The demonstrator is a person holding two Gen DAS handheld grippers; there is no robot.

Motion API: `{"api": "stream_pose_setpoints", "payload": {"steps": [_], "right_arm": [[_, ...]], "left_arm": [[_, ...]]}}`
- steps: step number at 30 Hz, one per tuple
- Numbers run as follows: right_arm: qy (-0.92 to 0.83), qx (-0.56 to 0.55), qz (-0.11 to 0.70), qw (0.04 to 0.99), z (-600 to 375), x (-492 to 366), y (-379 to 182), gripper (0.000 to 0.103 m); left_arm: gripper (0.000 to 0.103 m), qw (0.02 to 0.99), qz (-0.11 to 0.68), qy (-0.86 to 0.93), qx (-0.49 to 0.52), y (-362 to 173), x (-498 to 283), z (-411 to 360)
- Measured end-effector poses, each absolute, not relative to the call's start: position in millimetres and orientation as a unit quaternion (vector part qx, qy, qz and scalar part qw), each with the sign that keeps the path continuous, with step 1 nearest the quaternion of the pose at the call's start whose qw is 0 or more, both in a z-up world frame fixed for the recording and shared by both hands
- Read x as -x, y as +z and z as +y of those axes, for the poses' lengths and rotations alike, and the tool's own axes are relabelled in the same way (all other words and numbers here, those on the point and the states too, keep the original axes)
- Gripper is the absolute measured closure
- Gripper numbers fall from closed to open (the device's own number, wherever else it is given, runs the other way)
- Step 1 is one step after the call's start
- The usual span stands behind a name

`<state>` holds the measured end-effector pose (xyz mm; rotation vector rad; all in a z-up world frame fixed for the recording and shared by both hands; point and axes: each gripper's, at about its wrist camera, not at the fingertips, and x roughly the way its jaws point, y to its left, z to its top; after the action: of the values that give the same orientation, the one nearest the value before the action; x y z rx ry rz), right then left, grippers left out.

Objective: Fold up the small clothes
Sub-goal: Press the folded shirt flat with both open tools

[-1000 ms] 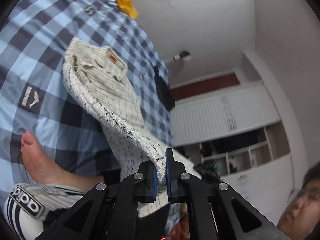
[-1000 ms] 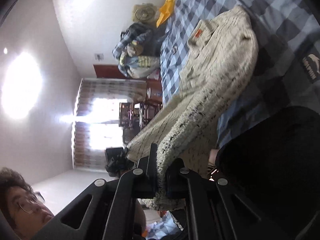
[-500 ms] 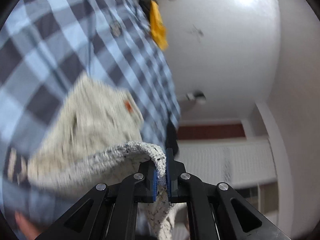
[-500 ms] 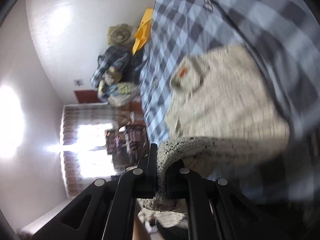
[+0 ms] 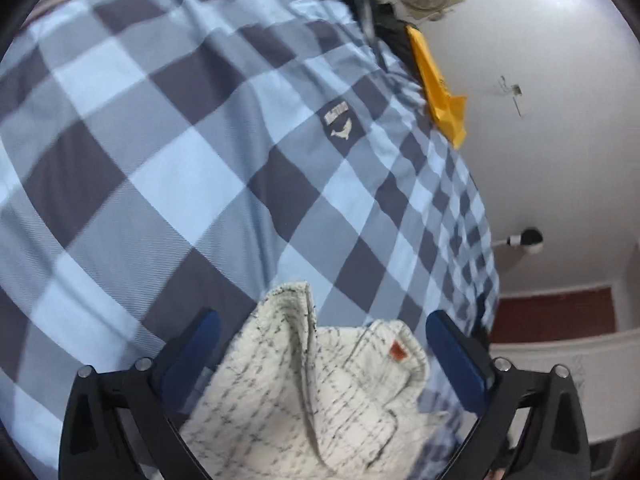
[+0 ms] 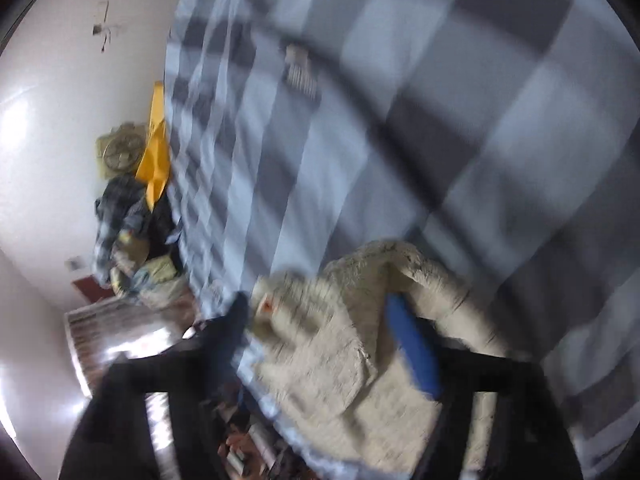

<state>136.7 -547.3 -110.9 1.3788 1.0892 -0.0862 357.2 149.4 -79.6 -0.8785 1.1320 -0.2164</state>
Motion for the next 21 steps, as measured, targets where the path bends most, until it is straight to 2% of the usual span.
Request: {"api": "stream_pose_setpoints", "payload": {"steps": [3, 4, 8, 10, 13, 15, 21], "right_arm": [[-0.072, -0.537, 0.471, 0.696, -555, -119, -84, 0.021], [-0.092, -0.477, 0.491, 0.723, -544, -110, -72, 0.021], [-0.089, -0.311, 0.54, 0.777, -483, -92, -59, 0.021], [-0.075, -0.207, 0.562, 0.797, -431, -79, -62, 0.021], [-0.051, -0.087, 0.6, 0.793, -375, -75, -82, 0.021], [-0.017, -0.059, 0.625, 0.779, -360, -82, -100, 0.021], [-0.025, -0.076, 0.636, 0.768, -349, -115, -130, 0.021]], "left_arm": [[0.0, 0.758, 0.539, -0.104, 0.352, -75, -339, 142], [0.0, 0.766, 0.546, -0.105, 0.322, -73, -334, 139], [0.001, 0.827, 0.554, -0.093, 0.033, -61, -285, 83], [0.001, 0.825, 0.551, -0.11, -0.049, -65, -263, 55], [0.001, 0.807, 0.562, -0.172, -0.058, -73, -231, 28], [0.001, 0.797, 0.575, -0.175, -0.053, -81, -225, 20], [0.002, 0.773, 0.614, -0.136, -0.084, -121, -239, -2]]}}
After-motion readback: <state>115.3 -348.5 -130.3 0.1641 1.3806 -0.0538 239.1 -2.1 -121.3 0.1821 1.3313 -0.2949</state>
